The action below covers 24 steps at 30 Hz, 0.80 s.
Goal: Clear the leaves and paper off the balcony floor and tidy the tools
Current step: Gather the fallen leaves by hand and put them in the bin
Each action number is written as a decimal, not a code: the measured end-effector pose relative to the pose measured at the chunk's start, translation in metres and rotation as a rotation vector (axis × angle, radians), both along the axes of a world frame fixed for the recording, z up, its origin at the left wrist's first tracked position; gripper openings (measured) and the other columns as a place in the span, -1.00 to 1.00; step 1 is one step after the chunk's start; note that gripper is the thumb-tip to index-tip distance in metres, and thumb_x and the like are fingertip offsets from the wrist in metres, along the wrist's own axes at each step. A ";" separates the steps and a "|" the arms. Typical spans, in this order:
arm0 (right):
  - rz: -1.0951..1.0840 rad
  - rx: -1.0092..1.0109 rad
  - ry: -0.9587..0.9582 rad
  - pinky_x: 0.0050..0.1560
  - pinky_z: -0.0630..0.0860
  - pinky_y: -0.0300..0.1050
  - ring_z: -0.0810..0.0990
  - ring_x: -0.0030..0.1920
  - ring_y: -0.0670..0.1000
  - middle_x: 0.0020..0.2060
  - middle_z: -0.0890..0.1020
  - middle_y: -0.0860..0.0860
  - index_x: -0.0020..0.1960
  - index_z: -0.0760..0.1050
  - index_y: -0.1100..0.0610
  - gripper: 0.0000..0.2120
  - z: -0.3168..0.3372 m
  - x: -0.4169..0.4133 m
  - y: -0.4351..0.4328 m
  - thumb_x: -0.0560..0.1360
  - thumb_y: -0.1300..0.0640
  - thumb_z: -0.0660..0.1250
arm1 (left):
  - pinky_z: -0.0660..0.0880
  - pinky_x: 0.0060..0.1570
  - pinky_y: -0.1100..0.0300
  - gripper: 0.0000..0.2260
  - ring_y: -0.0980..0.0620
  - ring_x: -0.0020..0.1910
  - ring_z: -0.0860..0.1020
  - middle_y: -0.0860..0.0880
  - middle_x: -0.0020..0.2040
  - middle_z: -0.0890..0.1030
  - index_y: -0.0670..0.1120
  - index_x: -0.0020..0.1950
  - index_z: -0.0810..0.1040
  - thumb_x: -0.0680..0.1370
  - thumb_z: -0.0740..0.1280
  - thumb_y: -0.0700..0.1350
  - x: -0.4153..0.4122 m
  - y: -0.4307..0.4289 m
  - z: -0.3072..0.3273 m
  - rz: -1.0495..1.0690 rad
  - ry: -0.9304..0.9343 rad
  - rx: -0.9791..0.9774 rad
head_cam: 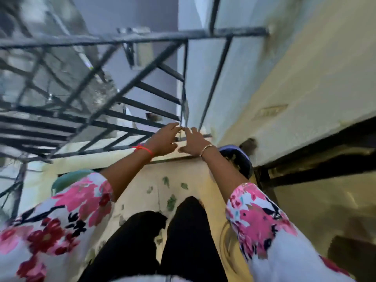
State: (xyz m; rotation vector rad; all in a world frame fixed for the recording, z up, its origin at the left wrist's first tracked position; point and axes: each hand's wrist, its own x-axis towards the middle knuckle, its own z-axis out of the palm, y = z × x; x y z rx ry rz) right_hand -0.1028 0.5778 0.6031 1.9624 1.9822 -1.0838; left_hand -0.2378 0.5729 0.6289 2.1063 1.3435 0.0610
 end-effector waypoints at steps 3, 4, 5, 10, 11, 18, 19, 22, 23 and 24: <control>0.202 0.138 0.044 0.33 0.29 0.22 0.22 0.40 0.26 0.43 0.20 0.18 0.49 0.11 0.06 -0.29 0.043 -0.062 -0.002 0.45 -0.02 0.36 | 0.15 0.41 0.13 -0.45 -0.16 0.46 0.23 -0.23 0.47 0.25 -0.21 0.44 0.29 0.49 0.38 -0.22 -0.062 -0.029 0.045 0.102 0.049 0.162; 0.264 0.161 0.053 0.34 0.27 0.22 0.20 0.41 0.26 0.44 0.19 0.18 0.49 0.10 0.07 -0.28 0.053 -0.085 -0.002 0.45 -0.05 0.36 | 0.13 0.42 0.13 -0.43 -0.16 0.46 0.22 -0.24 0.47 0.25 -0.22 0.45 0.28 0.49 0.39 -0.18 -0.083 -0.040 0.056 0.162 0.083 0.196; 0.314 0.177 0.061 0.36 0.24 0.23 0.18 0.42 0.26 0.45 0.17 0.18 0.50 0.09 0.08 -0.26 0.060 -0.106 -0.004 0.45 -0.06 0.36 | 0.10 0.43 0.12 -0.41 -0.16 0.47 0.20 -0.23 0.47 0.24 -0.23 0.46 0.26 0.49 0.38 -0.14 -0.100 -0.051 0.065 0.226 0.118 0.213; 0.698 0.267 0.099 0.39 0.14 0.28 0.10 0.47 0.22 0.48 0.12 0.15 0.50 0.09 0.08 -0.32 0.105 -0.198 -0.032 0.49 -0.09 0.29 | 0.04 0.46 -0.07 -0.24 -0.13 0.53 0.03 -0.12 0.55 0.08 -0.13 0.53 0.08 0.43 0.29 0.09 -0.163 -0.120 0.102 0.690 0.244 0.180; 0.797 0.269 0.089 0.39 0.12 0.29 0.10 0.47 0.23 0.48 0.12 0.15 0.50 0.10 0.08 -0.32 0.111 -0.213 -0.042 0.49 -0.10 0.29 | 0.00 0.47 -0.05 -0.22 -0.11 0.54 -0.01 -0.10 0.56 0.04 -0.11 0.54 0.03 0.45 0.33 0.08 -0.170 -0.140 0.105 0.790 0.283 0.160; 1.393 0.285 0.019 0.42 0.09 0.24 0.00 0.50 0.22 0.51 0.01 0.17 0.53 -0.03 0.09 -0.29 0.142 -0.288 -0.131 0.54 -0.12 0.22 | -0.18 0.46 -0.06 -0.16 -0.06 0.54 -0.16 -0.05 0.57 -0.13 -0.11 0.55 -0.14 0.50 0.33 0.12 -0.191 -0.285 0.115 1.356 0.369 -0.049; 1.472 0.301 0.026 0.42 0.12 0.22 -0.01 0.50 0.22 0.51 0.01 0.17 0.53 -0.05 0.10 -0.29 0.146 -0.296 -0.149 0.55 -0.11 0.22 | -0.18 0.46 -0.06 -0.16 -0.06 0.54 -0.16 -0.05 0.57 -0.14 -0.11 0.55 -0.14 0.50 0.32 0.12 -0.192 -0.308 0.113 1.436 0.363 -0.059; 1.626 0.302 0.059 0.38 0.16 0.20 -0.03 0.50 0.19 0.51 0.00 0.16 0.54 -0.06 0.10 -0.29 0.145 -0.317 -0.202 0.56 -0.12 0.20 | -0.17 0.46 -0.07 -0.17 -0.05 0.54 -0.16 -0.06 0.57 -0.14 -0.12 0.55 -0.14 0.51 0.32 0.10 -0.187 -0.366 0.111 1.594 0.391 -0.112; 1.654 0.293 0.073 0.38 0.17 0.21 -0.03 0.50 0.18 0.51 0.01 0.15 0.54 -0.04 0.10 -0.30 0.142 -0.321 -0.221 0.56 -0.12 0.20 | -0.18 0.46 -0.07 -0.18 -0.05 0.54 -0.16 -0.05 0.57 -0.14 -0.12 0.55 -0.14 0.51 0.32 0.09 -0.184 -0.385 0.108 1.634 0.390 -0.137; 1.696 0.278 0.080 0.38 0.18 0.23 -0.03 0.50 0.17 0.51 0.02 0.15 0.53 -0.03 0.09 -0.31 0.138 -0.323 -0.243 0.55 -0.11 0.20 | -0.18 0.46 -0.07 -0.18 -0.05 0.54 -0.16 -0.05 0.57 -0.13 -0.12 0.55 -0.13 0.51 0.33 0.08 -0.180 -0.406 0.103 1.687 0.374 -0.160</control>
